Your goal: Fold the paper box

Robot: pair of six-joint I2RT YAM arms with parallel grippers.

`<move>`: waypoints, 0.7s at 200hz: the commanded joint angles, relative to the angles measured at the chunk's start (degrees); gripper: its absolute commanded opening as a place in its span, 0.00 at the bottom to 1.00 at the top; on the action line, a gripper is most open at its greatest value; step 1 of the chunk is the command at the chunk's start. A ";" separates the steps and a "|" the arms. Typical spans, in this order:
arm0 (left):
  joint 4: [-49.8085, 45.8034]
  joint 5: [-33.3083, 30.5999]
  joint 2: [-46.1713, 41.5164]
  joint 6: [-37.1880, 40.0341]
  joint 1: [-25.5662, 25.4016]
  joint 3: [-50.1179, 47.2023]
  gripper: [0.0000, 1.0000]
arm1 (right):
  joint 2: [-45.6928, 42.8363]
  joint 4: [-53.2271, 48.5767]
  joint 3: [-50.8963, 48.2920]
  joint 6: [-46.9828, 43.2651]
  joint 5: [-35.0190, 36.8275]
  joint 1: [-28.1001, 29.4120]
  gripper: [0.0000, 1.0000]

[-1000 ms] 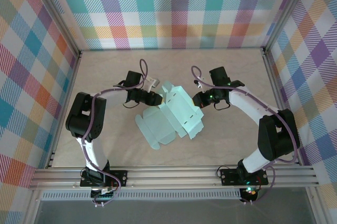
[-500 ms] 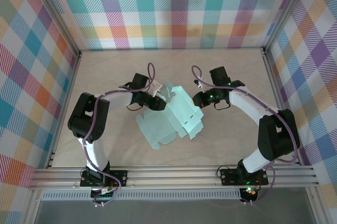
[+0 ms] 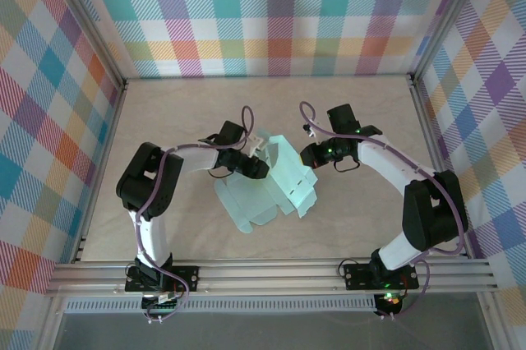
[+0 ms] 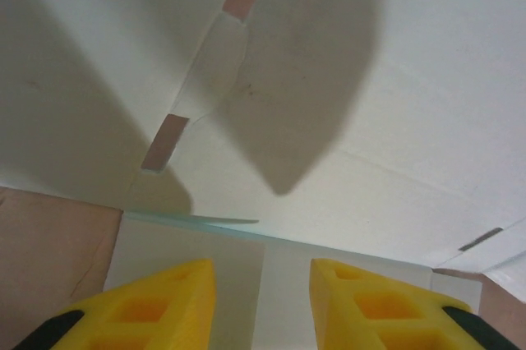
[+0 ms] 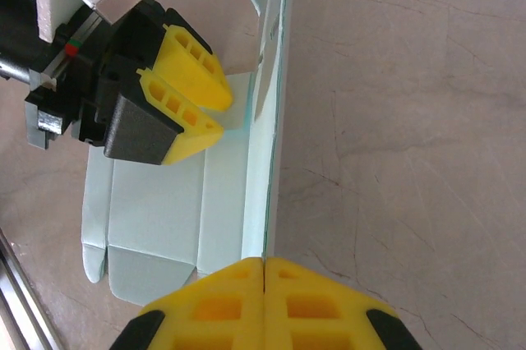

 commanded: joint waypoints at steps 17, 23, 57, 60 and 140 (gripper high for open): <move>0.41 -6.30 2.89 -1.54 -1.67 -2.25 0.36 | -0.20 2.00 0.56 0.76 -1.93 -0.28 0.00; 0.61 -7.36 2.90 -1.76 -1.90 -2.44 0.36 | -0.07 1.95 0.65 0.75 -1.91 -0.28 0.00; 1.45 -15.89 1.01 -1.13 -4.04 -3.45 0.36 | -0.13 1.92 0.74 1.04 -0.26 -0.28 0.00; 1.99 -15.98 0.66 -1.20 -4.07 -3.84 0.36 | -0.16 1.86 0.70 1.05 -0.15 -0.30 0.00; 17.35 -3.12 -14.61 -7.97 -1.30 -12.38 0.39 | -1.08 0.58 0.25 -0.16 4.03 -0.27 0.00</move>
